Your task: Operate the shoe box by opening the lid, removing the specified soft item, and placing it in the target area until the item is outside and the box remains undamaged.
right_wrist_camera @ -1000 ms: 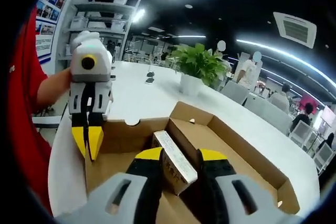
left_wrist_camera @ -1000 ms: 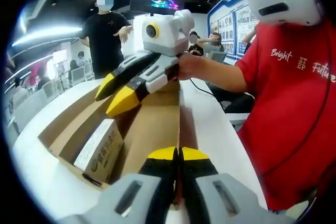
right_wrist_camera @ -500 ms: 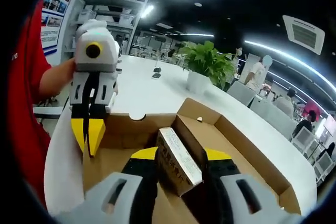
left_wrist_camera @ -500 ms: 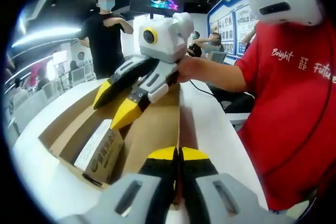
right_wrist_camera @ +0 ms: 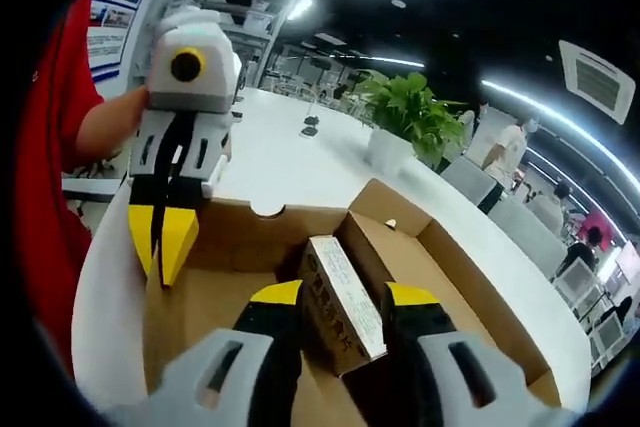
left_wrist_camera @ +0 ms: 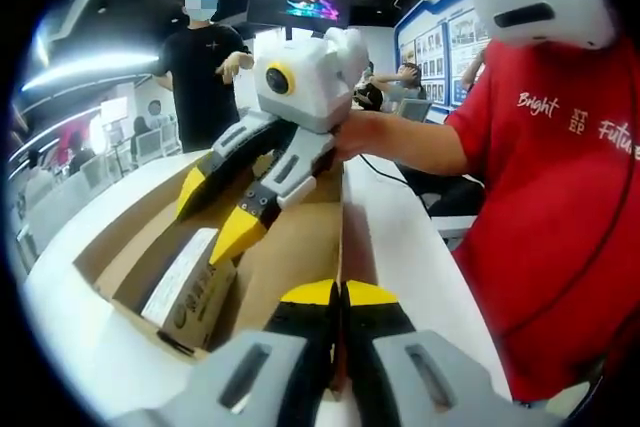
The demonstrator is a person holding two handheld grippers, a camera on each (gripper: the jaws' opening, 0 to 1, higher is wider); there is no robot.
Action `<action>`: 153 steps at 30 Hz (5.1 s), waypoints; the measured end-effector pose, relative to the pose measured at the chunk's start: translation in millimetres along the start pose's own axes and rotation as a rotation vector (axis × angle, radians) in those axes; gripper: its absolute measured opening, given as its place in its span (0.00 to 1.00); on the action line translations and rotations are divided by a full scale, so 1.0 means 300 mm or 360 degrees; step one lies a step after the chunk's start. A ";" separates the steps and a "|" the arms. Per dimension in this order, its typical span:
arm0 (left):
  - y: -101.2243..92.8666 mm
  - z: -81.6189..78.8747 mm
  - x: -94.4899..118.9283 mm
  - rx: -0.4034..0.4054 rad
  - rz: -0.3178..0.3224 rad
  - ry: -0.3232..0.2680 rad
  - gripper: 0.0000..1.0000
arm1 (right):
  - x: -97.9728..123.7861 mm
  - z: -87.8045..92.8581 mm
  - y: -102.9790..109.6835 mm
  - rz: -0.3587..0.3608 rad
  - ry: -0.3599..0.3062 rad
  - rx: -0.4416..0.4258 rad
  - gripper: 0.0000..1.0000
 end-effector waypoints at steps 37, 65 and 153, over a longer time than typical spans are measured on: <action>0.001 0.002 0.001 0.0000 -0.0008 -0.0022 0.01 | -0.019 0.000 -0.004 -0.0023 0.0057 0.0114 0.29; 0.001 -0.001 -0.004 -0.0006 -0.0019 -0.0077 0.01 | -0.067 -0.022 -0.003 -0.0128 0.0325 0.0316 0.26; 0.000 0.000 0.003 0.0000 -0.0019 -0.0073 0.01 | -0.100 0.006 0.018 -0.0526 0.1009 0.0267 0.19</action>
Point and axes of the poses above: the point that each gripper's makers call its tool centre point, and the gripper's own axes: x roughly backward along the fingers, y roughly to its left, z roughly out of its underside, the point moved 6 cm from there along x, roughly backward along the fingers, and after that the axes turned 15 degrees about -x, right-handed, at the moved point
